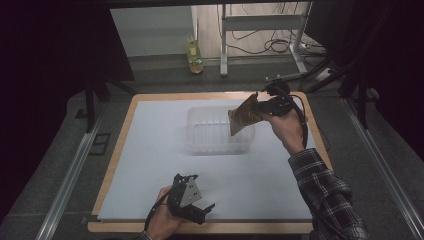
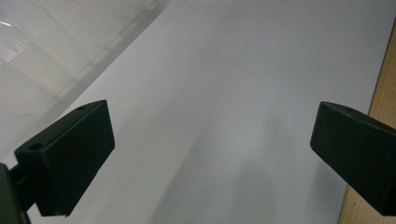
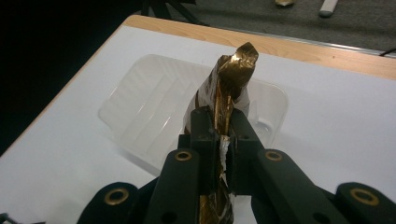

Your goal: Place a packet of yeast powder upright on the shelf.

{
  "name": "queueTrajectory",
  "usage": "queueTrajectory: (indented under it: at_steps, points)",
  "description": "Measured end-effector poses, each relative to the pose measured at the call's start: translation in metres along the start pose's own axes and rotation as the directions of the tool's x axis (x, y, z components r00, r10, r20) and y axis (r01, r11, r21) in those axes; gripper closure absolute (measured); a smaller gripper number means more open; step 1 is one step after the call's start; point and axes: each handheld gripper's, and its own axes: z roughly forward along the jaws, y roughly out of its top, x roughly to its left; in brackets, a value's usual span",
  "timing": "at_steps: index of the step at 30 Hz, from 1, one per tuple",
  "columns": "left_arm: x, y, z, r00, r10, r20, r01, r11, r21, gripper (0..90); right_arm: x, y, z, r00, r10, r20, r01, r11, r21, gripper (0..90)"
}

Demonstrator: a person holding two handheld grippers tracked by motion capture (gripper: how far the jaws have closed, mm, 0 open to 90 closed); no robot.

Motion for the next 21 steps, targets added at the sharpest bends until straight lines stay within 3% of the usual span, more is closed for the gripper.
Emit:
queueTrajectory:
  at_steps: [9,21]
  points:
    - [0.001,0.000,-0.002,1.0000,-0.002,-0.002,0.002,1.0000,-0.008,0.0,0.010,0.001,0.022,0.9989,-0.014,0.044,0.012,0.9990,0.044,82.9]
    - [0.001,0.000,-0.001,1.0000,0.000,-0.002,0.000,1.0000,-0.006,0.0,0.014,0.006,0.043,0.9980,-0.020,0.059,0.016,0.9970,0.076,83.0]
